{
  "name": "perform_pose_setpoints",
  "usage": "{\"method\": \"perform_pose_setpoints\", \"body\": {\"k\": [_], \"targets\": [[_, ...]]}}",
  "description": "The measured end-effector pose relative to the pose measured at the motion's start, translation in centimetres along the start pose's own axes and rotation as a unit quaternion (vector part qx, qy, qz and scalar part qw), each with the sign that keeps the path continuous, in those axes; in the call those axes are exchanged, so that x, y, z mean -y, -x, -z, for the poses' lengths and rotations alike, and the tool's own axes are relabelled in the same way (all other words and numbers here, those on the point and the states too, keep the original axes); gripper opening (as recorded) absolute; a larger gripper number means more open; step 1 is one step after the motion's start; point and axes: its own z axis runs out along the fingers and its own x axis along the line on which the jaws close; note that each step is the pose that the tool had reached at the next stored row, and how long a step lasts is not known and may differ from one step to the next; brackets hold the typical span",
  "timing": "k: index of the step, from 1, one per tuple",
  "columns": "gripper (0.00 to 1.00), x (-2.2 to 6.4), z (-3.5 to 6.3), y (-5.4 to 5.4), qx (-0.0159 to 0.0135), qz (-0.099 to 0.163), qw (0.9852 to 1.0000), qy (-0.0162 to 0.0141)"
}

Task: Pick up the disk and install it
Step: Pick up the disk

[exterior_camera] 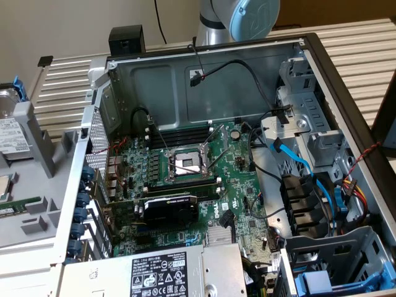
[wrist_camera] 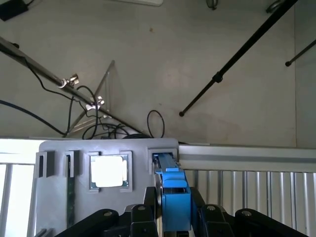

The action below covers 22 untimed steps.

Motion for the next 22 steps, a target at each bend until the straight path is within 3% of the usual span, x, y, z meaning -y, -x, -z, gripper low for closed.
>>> {"method": "perform_pose_setpoints", "body": {"k": [22], "targets": [[0.38, 0.01, 0.18, -0.15, 0.0001, 0.0, 1.0, 0.0007]]}}
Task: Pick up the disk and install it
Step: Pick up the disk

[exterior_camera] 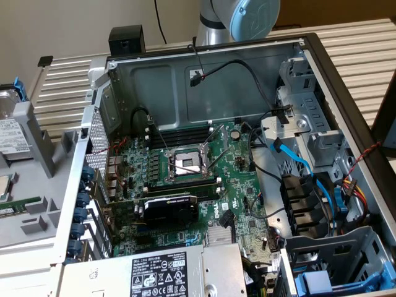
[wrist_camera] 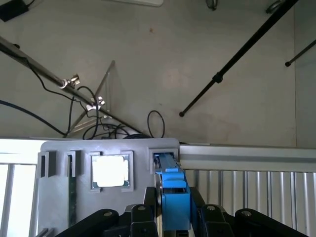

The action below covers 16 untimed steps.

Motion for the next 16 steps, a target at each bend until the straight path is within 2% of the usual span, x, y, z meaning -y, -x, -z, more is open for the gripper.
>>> {"method": "perform_pose_setpoints", "body": {"k": [16], "targets": [[0.38, -0.05, 0.4, 0.03, -0.0005, 0.0, 1.0, -0.0001]]}}
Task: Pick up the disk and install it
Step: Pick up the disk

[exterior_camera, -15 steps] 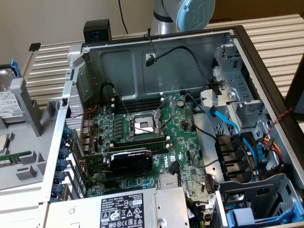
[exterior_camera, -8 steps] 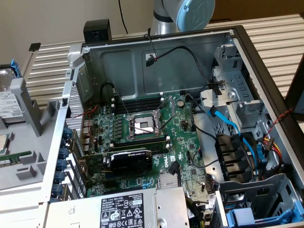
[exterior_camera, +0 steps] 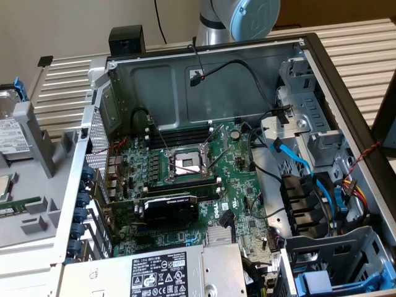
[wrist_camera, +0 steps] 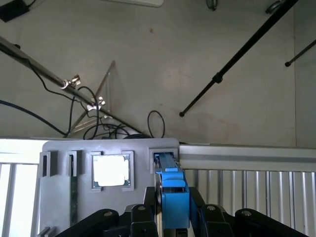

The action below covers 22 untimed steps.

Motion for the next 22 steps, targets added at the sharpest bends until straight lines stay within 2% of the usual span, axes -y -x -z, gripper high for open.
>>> {"method": "perform_pose_setpoints", "body": {"k": [6, 14, 16, 17, 19, 20, 22], "targets": [[0.38, 0.05, 0.02, 0.01, -0.0003, 0.0, 1.0, -0.0002], [0.38, 0.16, -0.52, -0.04, -0.0003, 0.0, 1.0, -0.0009], [0.38, 0.17, -0.62, -0.05, -0.0004, 0.0, 1.0, -0.0018], [0.38, 0.17, -0.65, -0.05, -0.0004, 0.0, 1.0, -0.0039], [0.38, 0.12, -0.69, -0.04, -0.0008, 0.001, 0.9999, -0.0159], [0.38, 0.08, -0.69, -0.05, -0.0009, 0.001, 0.9998, -0.0207], [0.38, 0.01, -0.72, -0.05, -0.0009, 0.001, 0.9997, -0.0228]]}}
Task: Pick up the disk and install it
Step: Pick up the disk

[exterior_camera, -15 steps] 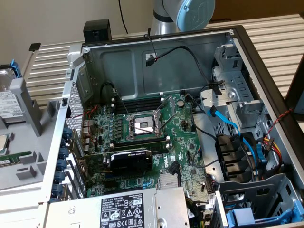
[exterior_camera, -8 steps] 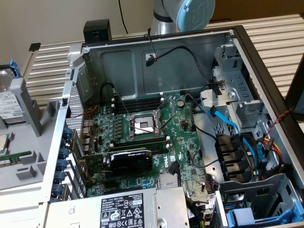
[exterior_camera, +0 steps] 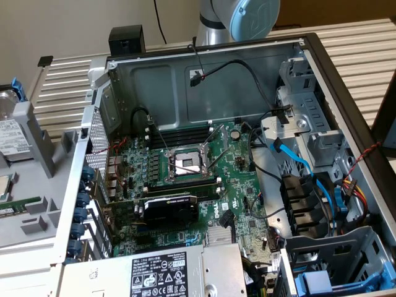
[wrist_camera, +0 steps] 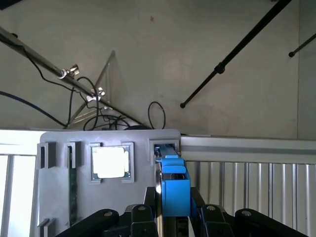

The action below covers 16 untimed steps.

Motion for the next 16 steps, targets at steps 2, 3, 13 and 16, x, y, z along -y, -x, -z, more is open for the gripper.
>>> {"method": "perform_pose_setpoints", "body": {"k": [2, 3, 13, 16], "targets": [[0.38, -0.13, -0.04, 0.01, 0.0, 0.0, 1.0, -0.0007], [0.38, -0.23, -0.08, 0.01, 0.0, 0.0, 1.0, -0.0008], [0.38, -0.54, -0.19, -0.01, -0.0001, 0.0, 1.0, -0.0008], [0.38, -0.77, -0.21, -0.01, 0.0, 0.0, 1.0, -0.0009]]}}
